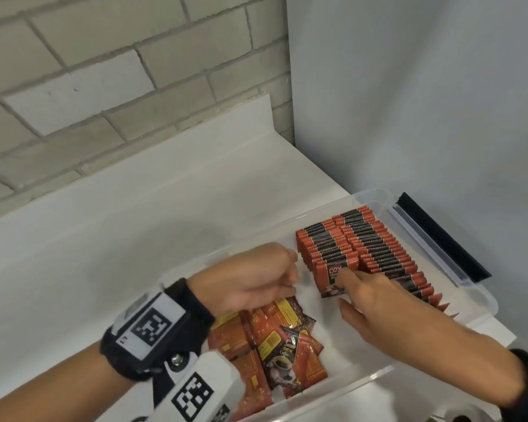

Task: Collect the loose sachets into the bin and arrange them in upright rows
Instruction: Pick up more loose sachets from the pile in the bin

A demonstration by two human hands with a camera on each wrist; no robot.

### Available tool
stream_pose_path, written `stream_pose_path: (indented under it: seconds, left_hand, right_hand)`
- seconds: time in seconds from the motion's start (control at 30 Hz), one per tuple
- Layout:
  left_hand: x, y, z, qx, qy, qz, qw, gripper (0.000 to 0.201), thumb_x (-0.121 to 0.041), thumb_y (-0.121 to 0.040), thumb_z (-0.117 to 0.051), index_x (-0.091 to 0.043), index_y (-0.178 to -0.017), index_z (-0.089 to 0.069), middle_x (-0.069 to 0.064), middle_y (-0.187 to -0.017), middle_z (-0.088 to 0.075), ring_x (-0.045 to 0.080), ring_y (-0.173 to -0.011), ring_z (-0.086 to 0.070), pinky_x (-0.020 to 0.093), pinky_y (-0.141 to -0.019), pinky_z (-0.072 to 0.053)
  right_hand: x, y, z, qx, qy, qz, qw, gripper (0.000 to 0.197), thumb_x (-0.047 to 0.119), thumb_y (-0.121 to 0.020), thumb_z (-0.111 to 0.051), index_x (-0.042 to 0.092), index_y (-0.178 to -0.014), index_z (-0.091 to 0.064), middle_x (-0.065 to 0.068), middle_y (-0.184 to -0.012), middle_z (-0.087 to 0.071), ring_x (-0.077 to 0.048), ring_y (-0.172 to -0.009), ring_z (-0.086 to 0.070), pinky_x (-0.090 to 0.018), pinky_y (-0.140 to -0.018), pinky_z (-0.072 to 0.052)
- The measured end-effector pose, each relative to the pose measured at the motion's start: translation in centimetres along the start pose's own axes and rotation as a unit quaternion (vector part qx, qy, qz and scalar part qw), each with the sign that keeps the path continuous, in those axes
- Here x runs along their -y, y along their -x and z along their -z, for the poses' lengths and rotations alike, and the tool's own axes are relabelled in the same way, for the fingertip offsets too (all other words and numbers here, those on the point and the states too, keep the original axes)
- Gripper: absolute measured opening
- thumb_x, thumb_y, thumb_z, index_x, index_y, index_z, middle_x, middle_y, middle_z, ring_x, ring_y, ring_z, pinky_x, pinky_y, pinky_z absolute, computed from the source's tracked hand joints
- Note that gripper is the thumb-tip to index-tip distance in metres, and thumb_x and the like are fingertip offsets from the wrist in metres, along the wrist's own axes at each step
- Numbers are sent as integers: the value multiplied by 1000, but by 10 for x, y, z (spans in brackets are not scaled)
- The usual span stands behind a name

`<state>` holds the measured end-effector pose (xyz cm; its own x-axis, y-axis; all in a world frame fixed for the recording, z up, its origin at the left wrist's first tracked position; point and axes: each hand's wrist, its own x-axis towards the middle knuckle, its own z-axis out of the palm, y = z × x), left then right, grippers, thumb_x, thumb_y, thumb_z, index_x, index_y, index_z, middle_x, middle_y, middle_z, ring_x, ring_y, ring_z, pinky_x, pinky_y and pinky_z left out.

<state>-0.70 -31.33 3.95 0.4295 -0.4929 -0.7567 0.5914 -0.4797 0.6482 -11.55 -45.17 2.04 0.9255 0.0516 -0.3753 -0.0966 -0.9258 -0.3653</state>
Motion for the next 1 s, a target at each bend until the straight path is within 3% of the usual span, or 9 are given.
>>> stream_pose_path:
  seconds: [0.1, 0.17, 0.3, 0.37, 0.47, 0.53, 0.63, 0.8, 1.0]
  left_hand:
    - [-3, 20, 23, 26, -147, -24, 988, 35, 3, -94, -51, -7, -126, -56, 6, -123, -61, 15, -113, -59, 27, -102, -45]
    - [-4, 32, 36, 22, -290, -55, 955, 25, -11, -94, -56, -18, -116, -63, -1, -117, -65, 12, -107, -63, 26, -96, -49]
    - [3, 44, 52, -14, -590, -60, 805, 38, -36, -93, -57, -26, -129, -49, -4, -121, -56, 9, -100, -57, 29, -91, -48]
    - [11, 42, 57, 1, -637, -31, 770, 55, -36, -94, -56, -23, -142, -32, 0, -130, -50, 15, -111, -54, 33, -94, -46]
    - [26, 37, 65, 60, -624, 4, 779, 65, -34, -94, -57, -22, -146, -19, 1, -130, -56, 18, -112, -56, 36, -96, -47]
    - [31, 37, 66, 78, -603, 9, 794, 69, -31, -92, -62, -21, -144, -19, -1, -129, -58, 16, -112, -56, 33, -97, -47]
    - [32, 39, 65, 58, -597, -10, 800, 72, -25, -84, -71, -19, -140, -26, -3, -130, -53, 14, -114, -52, 29, -96, -46]
    - [34, 34, 64, 30, -633, -18, 774, 47, -26, -82, -73, -22, -116, -40, -4, -108, -49, 12, -91, -48, 19, -64, -38]
    - [34, 27, 68, 48, -630, -48, 773, 27, -27, -84, -72, -23, -95, -48, 3, -111, -61, 21, -96, -58, 32, -78, -49]
  right_hand:
    - [9, -2, 2, 29, -39, 32, 998, 25, 31, -99, -47, 20, -122, -47, 4, -116, -56, -14, -100, -59, -27, -86, -51]
    - [19, -4, 3, 66, -57, 52, 995, 33, 33, -98, -50, 22, -128, -43, 5, -121, -52, -12, -108, -55, -31, -91, -50]
    - [33, -14, 2, 102, -45, 96, 989, 61, 34, -98, -49, 28, -149, -16, 7, -150, -24, -14, -135, -33, -34, -110, -36]
    - [37, -20, 0, 116, -41, 114, 986, 68, 35, -100, -46, 32, -152, -2, 13, -158, -2, -15, -144, -14, -34, -114, -24]
    - [40, -26, -8, 145, -25, 113, 983, 61, 39, -100, -43, 28, -152, -13, 11, -159, 2, -17, -146, -4, -36, -115, -21]
    - [41, -28, -14, 139, -28, 111, 984, 53, 41, -98, -46, 24, -145, -28, 7, -152, -18, -19, -140, -14, -37, -112, -26]
    - [42, -28, -19, 131, -71, 90, 985, 54, 39, -94, -54, 24, -138, -27, 5, -134, -35, -13, -128, -27, -35, -106, -36]
    - [44, -27, -21, 158, -114, 69, 978, 66, 39, -92, -59, 23, -142, -20, 2, -124, -41, -7, -106, -38, -27, -95, -43]
    - [46, -28, -29, 189, -127, 50, 973, 38, 39, -91, -61, 14, -115, -46, -5, -93, -57, -12, -71, -50, -30, -65, -44]
